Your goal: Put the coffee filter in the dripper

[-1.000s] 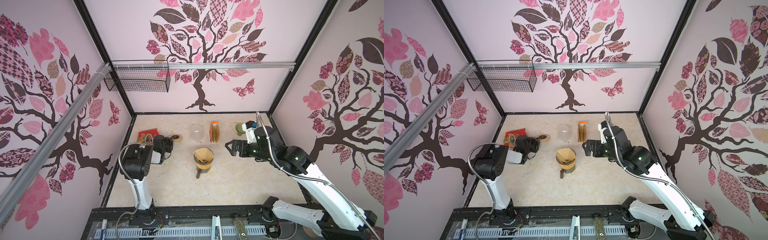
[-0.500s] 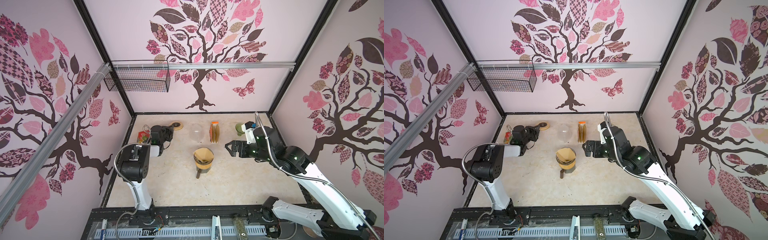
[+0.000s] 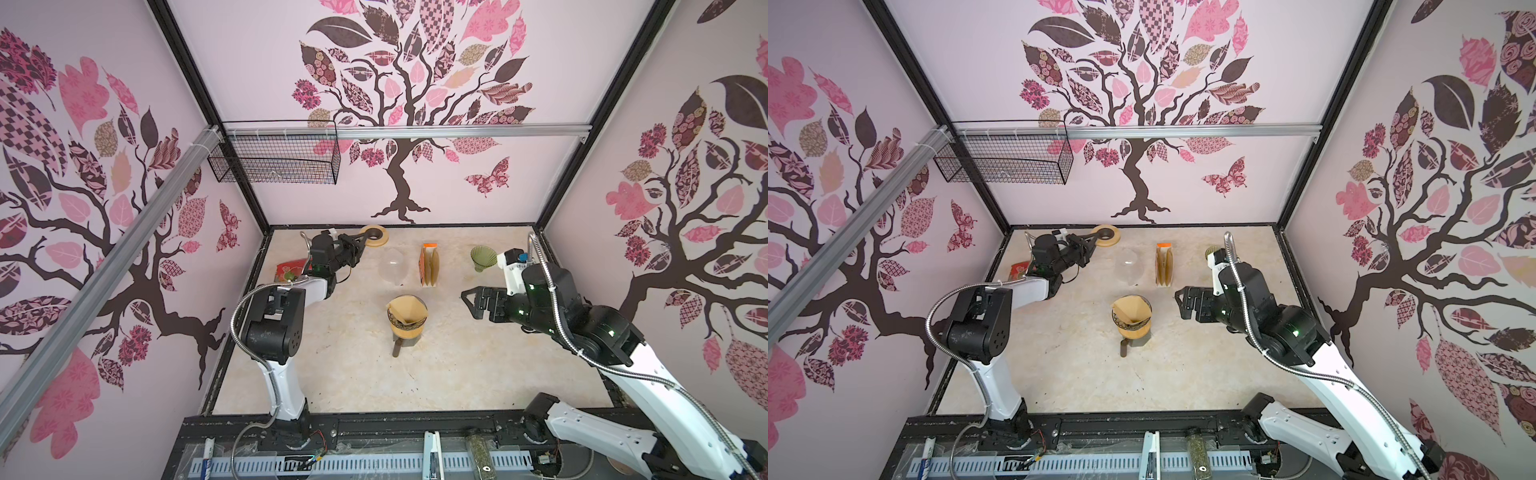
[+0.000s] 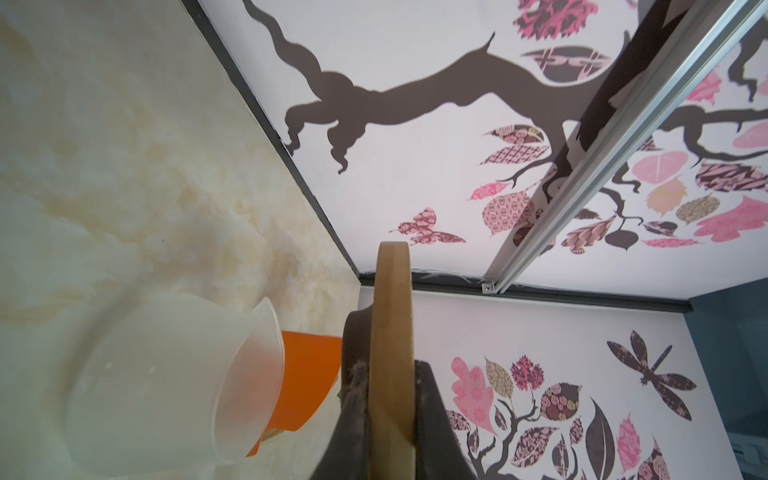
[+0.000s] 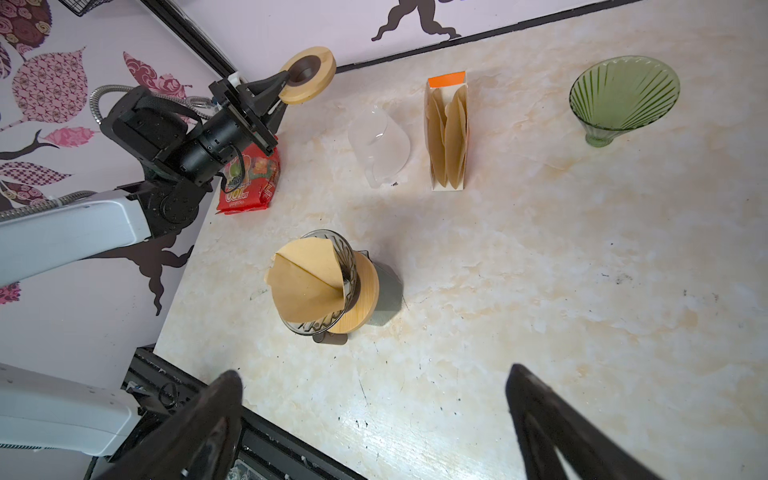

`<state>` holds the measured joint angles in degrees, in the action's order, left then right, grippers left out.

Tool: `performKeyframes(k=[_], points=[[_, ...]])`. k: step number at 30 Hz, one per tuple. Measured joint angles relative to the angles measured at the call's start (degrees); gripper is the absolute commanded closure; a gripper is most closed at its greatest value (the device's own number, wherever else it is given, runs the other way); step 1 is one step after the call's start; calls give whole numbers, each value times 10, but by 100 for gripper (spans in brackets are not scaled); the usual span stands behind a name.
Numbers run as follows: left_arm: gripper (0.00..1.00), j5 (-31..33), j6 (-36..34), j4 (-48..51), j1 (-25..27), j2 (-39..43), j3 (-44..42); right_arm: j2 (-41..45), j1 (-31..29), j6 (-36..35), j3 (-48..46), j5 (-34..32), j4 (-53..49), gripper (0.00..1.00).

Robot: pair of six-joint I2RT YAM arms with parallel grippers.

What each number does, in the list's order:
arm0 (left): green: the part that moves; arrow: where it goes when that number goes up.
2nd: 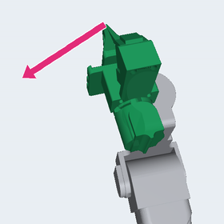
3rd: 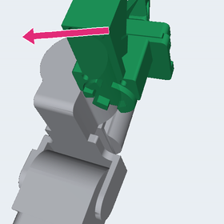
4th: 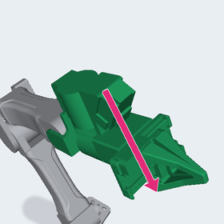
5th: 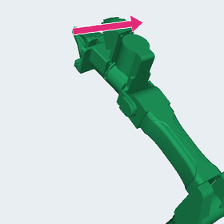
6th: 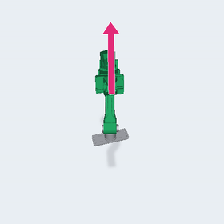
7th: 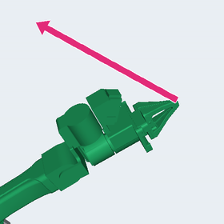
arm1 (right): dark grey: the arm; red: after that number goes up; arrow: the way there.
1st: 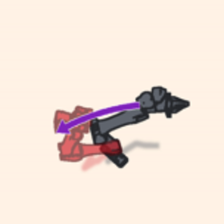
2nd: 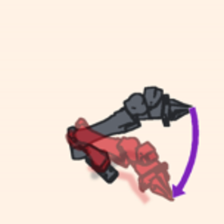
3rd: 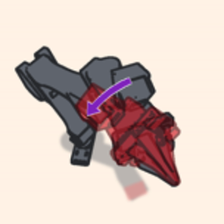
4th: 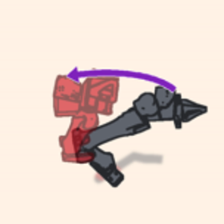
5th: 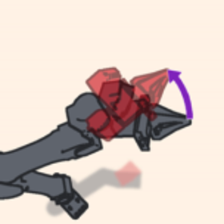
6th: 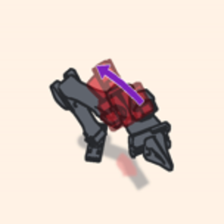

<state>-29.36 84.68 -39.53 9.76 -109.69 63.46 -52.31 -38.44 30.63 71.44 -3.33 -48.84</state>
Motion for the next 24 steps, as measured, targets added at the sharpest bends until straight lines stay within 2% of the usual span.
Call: performKeyframes(k=[7,24], points=[[93,-30,-20,26,30,-22,2,9,0,0,-17,3,2,0],[93,-44,-42,55,31,-56,12,10,0,-5,-18,6,2,0]])
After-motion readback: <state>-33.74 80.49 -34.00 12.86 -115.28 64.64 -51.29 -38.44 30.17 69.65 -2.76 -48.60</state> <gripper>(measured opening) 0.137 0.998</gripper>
